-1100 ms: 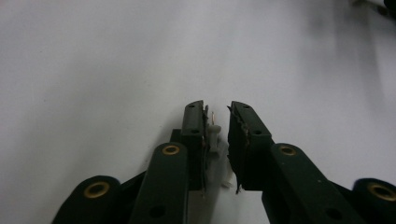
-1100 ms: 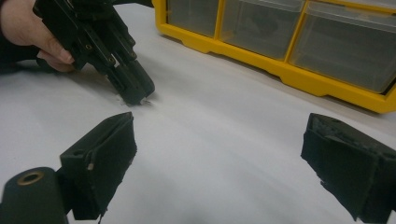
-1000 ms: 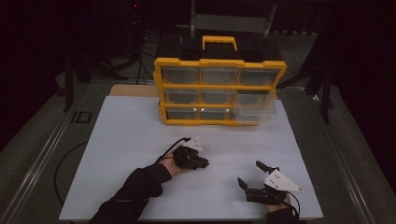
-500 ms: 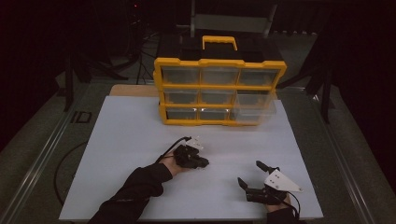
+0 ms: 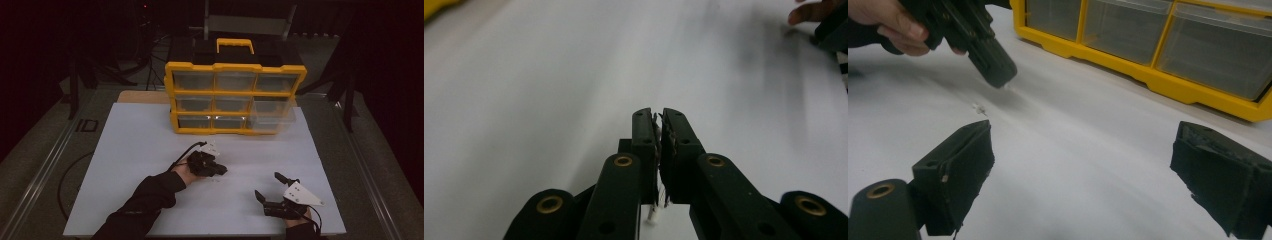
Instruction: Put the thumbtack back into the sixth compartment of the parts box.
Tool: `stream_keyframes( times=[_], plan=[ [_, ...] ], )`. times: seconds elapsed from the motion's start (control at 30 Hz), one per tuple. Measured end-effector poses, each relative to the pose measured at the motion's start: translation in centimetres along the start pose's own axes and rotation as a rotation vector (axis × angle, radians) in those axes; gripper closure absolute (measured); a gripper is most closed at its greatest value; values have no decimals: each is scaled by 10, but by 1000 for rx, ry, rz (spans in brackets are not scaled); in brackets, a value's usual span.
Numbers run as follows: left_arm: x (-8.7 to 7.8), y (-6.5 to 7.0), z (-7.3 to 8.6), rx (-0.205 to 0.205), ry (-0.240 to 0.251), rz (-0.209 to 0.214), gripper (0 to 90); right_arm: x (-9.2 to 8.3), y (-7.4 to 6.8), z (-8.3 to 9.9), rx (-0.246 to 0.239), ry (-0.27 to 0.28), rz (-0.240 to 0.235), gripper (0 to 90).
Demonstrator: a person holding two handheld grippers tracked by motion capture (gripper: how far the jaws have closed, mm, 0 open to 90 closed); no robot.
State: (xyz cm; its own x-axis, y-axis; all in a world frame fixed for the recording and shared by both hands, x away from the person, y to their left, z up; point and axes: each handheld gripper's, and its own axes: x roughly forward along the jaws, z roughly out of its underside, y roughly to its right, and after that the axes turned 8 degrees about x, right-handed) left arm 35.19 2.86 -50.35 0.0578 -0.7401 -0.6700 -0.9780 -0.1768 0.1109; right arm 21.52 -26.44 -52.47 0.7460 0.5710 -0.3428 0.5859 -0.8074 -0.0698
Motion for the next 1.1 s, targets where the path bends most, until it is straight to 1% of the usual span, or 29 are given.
stream_keyframes(
  times=[0.03, 0.07, 0.13, 0.17, 0.43, 0.57, 0.6, 0.63, 0.73, 0.77, 0.8, 0.83, 0.93, 0.97, 1.0, 1.1],
  plan=[
    [0, 0, 0, 0, 0, 0, 863, 0, 0, 0, 0, 0, 0, 96],
    [-1, 0, -2, 6, 1, -7, 863, 0, 0, 0, 3, -1, 0, 96],
    [-4, -2, -6, 4, 8, -2, 863, 0, 0, 1, -1, -4, 1, 96],
    [-6, -2, -9, 8, 11, -7, 863, 0, 0, 0, 0, -3, 0, 96],
    [-20, 1, -32, 34, 50, -4, 863, 0, 0, 0, 1, 0, 2, 96],
    [-25, 0, -41, 39, 59, -4, 863, 0, 0, 0, 0, 2, 4, 95],
    [-28, -1, -46, 41, 63, -8, 863, 0, 0, 0, 2, 4, 4, 96],
    [-28, -1, -46, 41, 63, -8, 863, 0, 0, 0, 2, 4, 4, 96],
    [-32, -2, -53, 44, 72, -10, 863, -1, 1, 0, 1, 4, 6, 95],
    [-35, -3, -58, 48, 75, -12, 863, -1, 0, 0, 1, 3, 5, 96],
    [-35, -3, -58, 48, 75, -12, 863, -1, 0, 0, 0, 3, 4, 96],
    [-37, -3, -63, 55, 75, -12, 863, -1, 0, 0, 1, 3, 4, 96],
    [-39, -3, -67, 61, 79, -17, 863, -1, 1, -1, 1, 4, 6, 96],
    [-41, -4, -72, 68, 78, -21, 863, -1, 1, -1, 3, 5, 6, 96],
    [-41, -4, -72, 68, 78, -21, 863, -1, 1, -1, 3, 5, 6, 96],
    [-44, -4, -79, 69, 91, -23, 863, -1, 0, -1, 2, 6, 7, 96]
  ],
)
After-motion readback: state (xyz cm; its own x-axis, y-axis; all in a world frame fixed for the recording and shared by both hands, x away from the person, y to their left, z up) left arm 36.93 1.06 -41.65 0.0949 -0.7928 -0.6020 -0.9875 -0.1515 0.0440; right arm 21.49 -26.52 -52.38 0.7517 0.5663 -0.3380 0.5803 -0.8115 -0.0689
